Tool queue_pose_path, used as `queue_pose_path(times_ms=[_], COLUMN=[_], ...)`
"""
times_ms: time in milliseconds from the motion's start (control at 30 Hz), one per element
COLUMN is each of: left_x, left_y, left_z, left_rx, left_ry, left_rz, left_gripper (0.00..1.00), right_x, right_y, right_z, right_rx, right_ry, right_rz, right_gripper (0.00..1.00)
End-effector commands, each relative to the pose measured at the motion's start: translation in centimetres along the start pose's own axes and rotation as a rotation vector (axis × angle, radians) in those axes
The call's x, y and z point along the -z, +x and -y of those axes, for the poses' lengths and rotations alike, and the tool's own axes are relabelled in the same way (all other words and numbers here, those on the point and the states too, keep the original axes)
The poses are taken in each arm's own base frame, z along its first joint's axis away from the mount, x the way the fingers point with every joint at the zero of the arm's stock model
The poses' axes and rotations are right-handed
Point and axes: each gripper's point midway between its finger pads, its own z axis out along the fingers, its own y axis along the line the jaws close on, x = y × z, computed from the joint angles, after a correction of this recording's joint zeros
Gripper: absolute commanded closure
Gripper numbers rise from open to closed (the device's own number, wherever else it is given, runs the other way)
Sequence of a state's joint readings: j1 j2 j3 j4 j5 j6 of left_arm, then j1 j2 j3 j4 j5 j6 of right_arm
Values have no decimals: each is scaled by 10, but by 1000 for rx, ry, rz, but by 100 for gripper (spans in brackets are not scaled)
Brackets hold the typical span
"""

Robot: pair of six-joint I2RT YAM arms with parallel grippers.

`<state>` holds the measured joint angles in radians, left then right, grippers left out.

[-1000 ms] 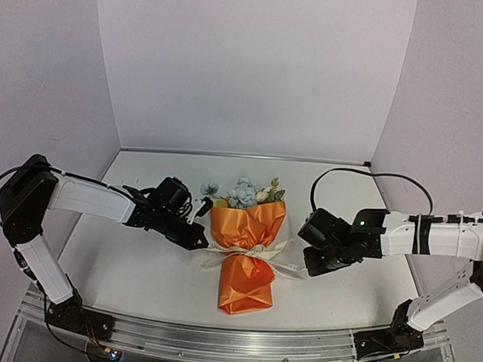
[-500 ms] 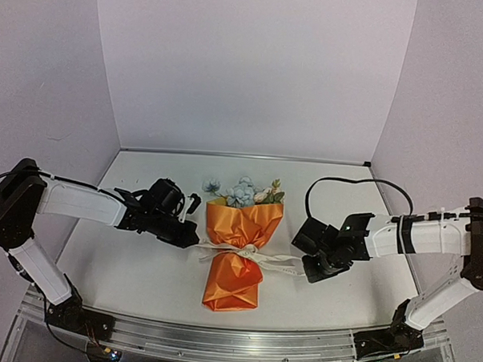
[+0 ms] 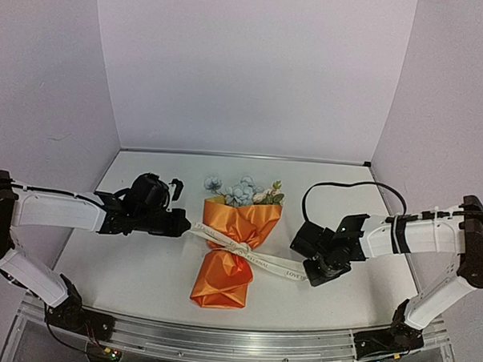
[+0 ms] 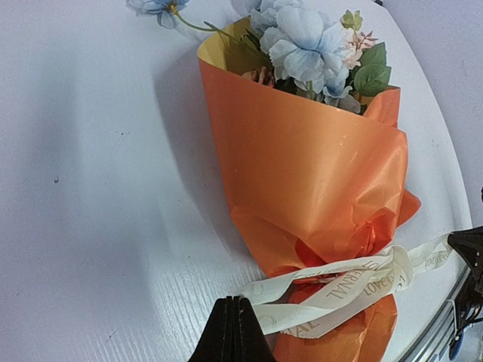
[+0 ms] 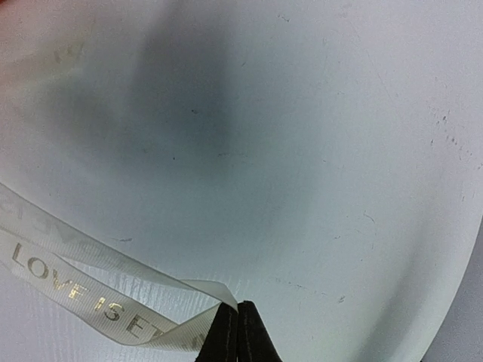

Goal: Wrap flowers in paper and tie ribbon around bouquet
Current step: Adjust the half-tied ribbon on the folded bouquet.

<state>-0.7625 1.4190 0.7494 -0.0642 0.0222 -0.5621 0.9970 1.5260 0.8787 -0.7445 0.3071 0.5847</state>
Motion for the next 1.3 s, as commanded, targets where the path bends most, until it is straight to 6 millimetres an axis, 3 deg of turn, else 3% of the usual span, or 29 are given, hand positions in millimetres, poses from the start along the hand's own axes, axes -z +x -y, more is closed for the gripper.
queue_pose_path(times_ms=[0,133,300,533,833,900,1100,1267], left_x=[6,-2,4,24,25,26,16,2], left_y=[-15,-1,13,30,60,57,45,29], left_z=[16,33,23,-2,-3,7,22,37], left_rx=[40,-24,-48,-54,57,55,37,14], left_ry=[97,192,171,76,126,163,193,214], left_rz=[72,-5,-31,-35,-87,-70,-59,-55], left_gripper=[97,75,51,48,50,46,43,47], right_x=[4,9,12,13,18,21,30,35], right_y=[-5,-11,-16,-18,-16,-15,-18,-18], right_z=[4,-3,-9,-11,-12,-14,-17,-15], right_rx=[22,19,12,15,35,60,108,113], right_ry=[30,1,-25,-35,-61,-81,-122,-132], right_rz=[-4,-4,-4,-4,-2,-5,15,26], right_gripper=[100,100,100,100,100,95,64,57])
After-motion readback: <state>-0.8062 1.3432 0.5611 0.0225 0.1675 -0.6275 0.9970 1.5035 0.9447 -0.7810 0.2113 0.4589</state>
